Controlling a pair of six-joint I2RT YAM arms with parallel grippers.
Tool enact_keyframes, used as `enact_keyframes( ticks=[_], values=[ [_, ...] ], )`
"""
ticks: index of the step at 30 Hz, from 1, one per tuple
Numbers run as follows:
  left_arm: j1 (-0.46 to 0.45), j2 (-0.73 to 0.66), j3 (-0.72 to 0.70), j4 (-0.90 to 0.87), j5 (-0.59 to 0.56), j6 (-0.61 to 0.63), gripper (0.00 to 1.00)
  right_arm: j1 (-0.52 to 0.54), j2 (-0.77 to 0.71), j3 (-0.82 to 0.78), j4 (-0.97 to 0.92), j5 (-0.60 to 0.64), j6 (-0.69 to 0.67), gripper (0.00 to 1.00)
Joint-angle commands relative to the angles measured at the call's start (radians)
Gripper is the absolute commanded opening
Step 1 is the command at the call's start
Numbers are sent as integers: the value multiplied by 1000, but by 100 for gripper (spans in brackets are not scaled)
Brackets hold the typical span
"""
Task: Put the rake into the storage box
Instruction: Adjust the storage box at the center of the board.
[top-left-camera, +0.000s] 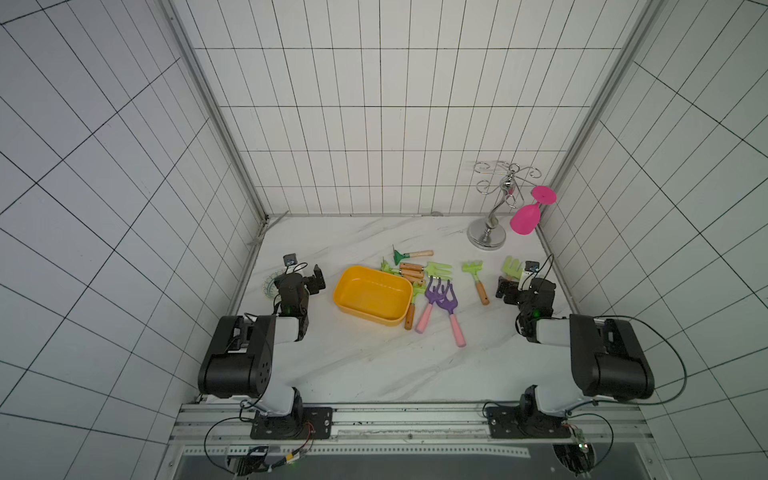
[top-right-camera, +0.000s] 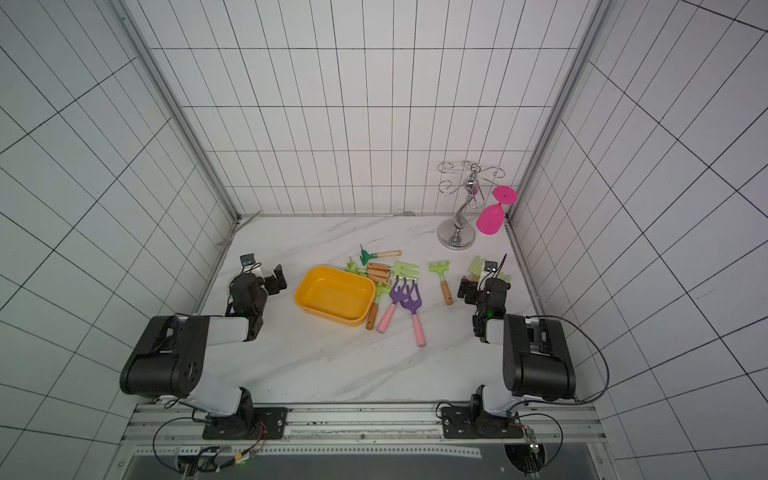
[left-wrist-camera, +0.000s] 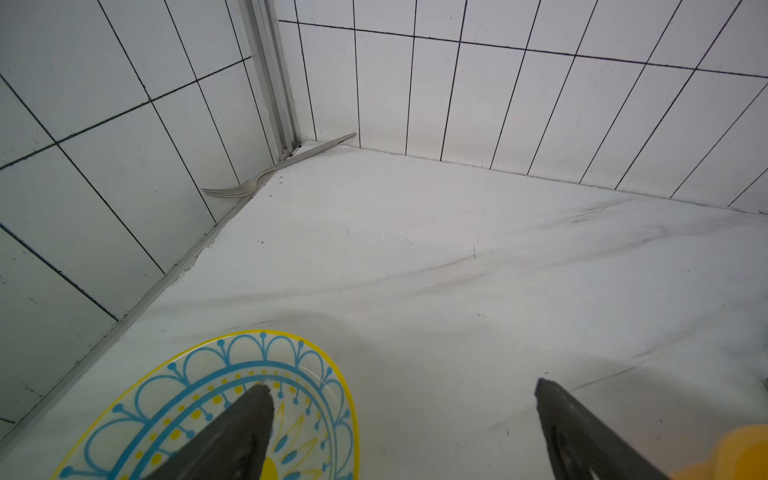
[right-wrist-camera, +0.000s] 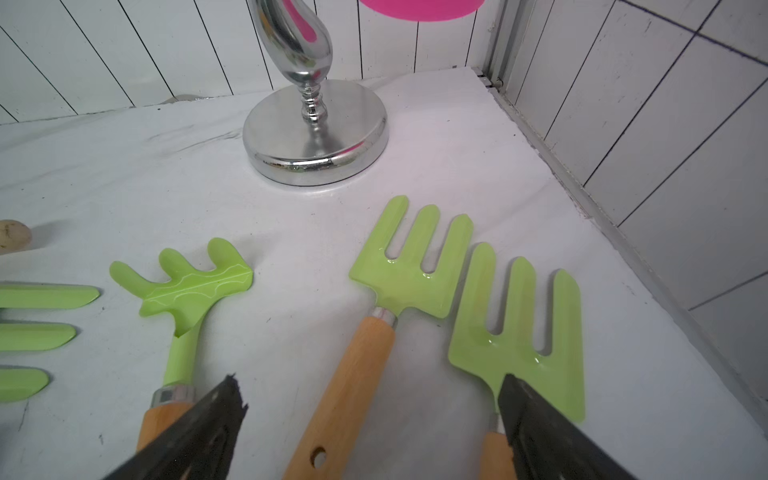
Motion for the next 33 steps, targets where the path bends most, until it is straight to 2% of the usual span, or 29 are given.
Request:
enact_keyframes(
  ticks=[1,20,22,26,27,28,29,30,33],
  values=[
    [-1,12,14,12,-2,5,99,-4,3,34,11,-5,-3,99],
    [-1,12,15,8,-4,6,99,-5,5,35,12,-5,-2,99],
    [-1,12,15,9,-3,5,93,-5,6,36,12,-5,-2,99],
    [-1,11,16,9,-2,4,56,-6,5,35,12,-9,0,99],
    [-1,13,15,9,-2,3,53,-8,5,34,14,-13,-2,99],
    [0,13,15,9,-2,3,64,-10,4,33,14,-15,-1,99],
    [0,11,15,8,-2,4,85,-11,5,36,10,-18,0,99],
    [0,10,15,8,-1,4,99,-11,6,36,11,-19,0,99],
    [1,5,11,9,1,3,99,-12,0,27,22,-25,2,99]
  ],
)
